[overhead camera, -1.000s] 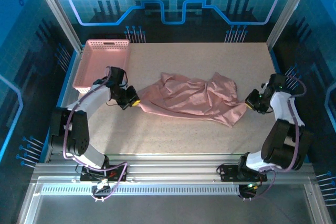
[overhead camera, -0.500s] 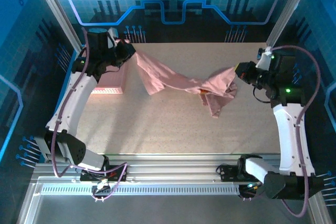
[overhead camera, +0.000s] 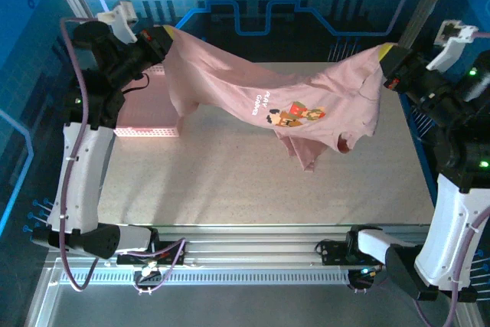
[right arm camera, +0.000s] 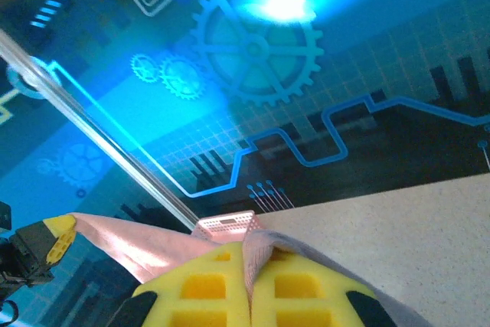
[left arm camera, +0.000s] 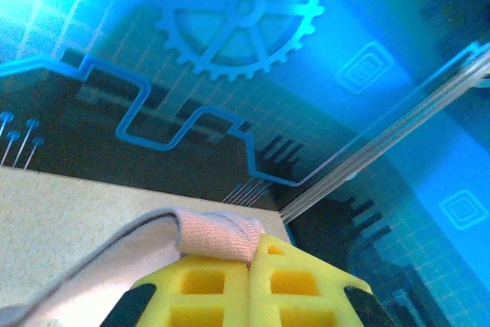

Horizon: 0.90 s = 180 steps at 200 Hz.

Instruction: Fold and stack the t-shirts

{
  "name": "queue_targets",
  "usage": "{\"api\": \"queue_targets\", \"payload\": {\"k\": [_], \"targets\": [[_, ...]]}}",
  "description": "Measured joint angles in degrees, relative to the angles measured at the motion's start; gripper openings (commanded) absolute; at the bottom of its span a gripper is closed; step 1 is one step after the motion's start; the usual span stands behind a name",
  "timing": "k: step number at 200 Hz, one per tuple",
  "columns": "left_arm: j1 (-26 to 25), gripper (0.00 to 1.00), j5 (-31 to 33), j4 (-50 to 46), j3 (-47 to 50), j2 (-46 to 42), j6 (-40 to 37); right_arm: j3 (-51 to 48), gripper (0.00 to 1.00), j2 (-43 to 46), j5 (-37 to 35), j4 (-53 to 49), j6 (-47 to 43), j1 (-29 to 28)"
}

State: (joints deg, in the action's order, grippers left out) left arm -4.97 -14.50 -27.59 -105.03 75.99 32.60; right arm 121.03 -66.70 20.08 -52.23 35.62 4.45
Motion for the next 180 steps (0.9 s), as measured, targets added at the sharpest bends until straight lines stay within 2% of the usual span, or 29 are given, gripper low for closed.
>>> {"api": "queue_targets", "payload": {"k": [23,41,80,118,150,180], "targets": [[0.00,0.00,-0.52,0.15,-5.70,-0.31,-0.72,12.02,0.00,-3.06,0.61,-3.06,-0.07,0.00],[0.00,0.00,-0.98,0.24,-9.88,-0.42,-1.42,17.73,0.00,-3.93,1.36,-3.93,-0.02,0.00],[0.00,0.00,-2.32,-0.22,-17.75,0.52,-2.51,22.21,0.00,-4.50,2.67,-3.80,0.33,0.00],[0.00,0.00,-3.39,-0.17,-18.93,3.06,-2.78,22.05,0.00,-8.48,4.37,-3.67,0.39,-0.02],[0.00,0.00,-5.38,-0.15,-19.71,11.47,-2.49,22.18,0.00,-17.51,7.08,-3.93,0.33,-0.59],[0.00,0.00,-8.39,-0.85,-30.91,29.40,0.26,28.63,0.00,-32.00,7.91,-4.37,-0.59,-1.84]]}}
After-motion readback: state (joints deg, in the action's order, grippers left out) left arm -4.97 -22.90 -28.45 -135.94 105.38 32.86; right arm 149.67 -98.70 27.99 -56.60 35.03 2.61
